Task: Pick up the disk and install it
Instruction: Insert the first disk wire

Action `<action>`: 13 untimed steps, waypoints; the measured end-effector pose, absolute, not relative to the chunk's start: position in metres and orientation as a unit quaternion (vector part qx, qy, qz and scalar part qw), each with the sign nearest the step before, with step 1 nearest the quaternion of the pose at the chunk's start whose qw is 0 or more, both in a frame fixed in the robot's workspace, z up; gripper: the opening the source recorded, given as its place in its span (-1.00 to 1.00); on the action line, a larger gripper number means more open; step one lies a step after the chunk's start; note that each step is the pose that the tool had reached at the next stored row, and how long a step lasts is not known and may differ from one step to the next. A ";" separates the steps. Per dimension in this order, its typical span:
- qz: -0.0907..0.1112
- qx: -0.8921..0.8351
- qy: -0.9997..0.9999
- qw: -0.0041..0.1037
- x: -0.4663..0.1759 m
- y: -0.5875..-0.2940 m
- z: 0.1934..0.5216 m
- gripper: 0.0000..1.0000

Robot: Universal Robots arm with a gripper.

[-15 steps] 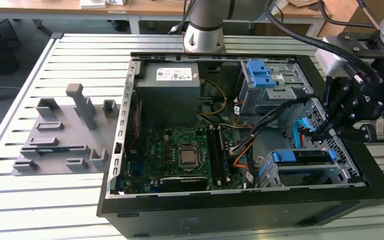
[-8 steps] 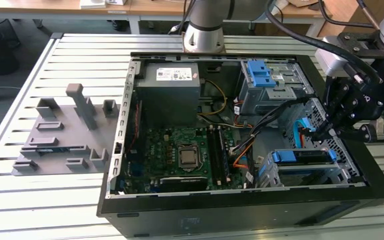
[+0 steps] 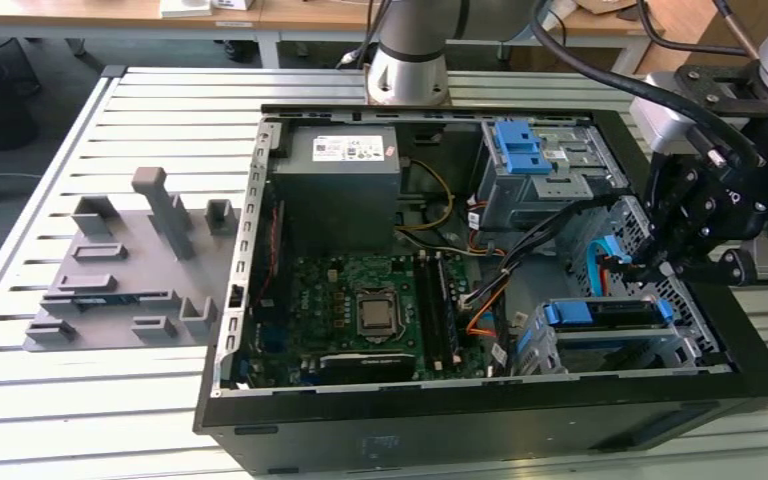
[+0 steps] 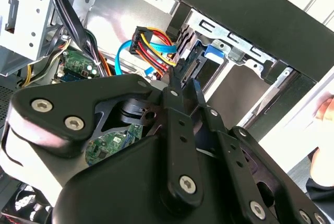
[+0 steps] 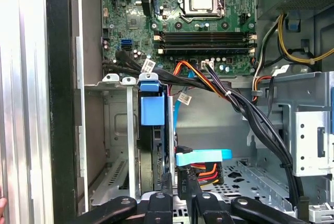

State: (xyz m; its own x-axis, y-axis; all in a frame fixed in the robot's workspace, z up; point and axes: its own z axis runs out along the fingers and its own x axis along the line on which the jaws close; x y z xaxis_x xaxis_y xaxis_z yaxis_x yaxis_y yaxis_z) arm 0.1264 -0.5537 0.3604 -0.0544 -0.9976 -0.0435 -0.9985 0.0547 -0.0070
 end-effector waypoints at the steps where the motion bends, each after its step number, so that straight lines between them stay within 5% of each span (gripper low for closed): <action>1: 0.012 -0.687 0.726 0.018 0.126 -0.554 0.360 -0.50; 13: 0.002 -0.688 0.725 0.029 0.121 -0.554 0.355 -0.50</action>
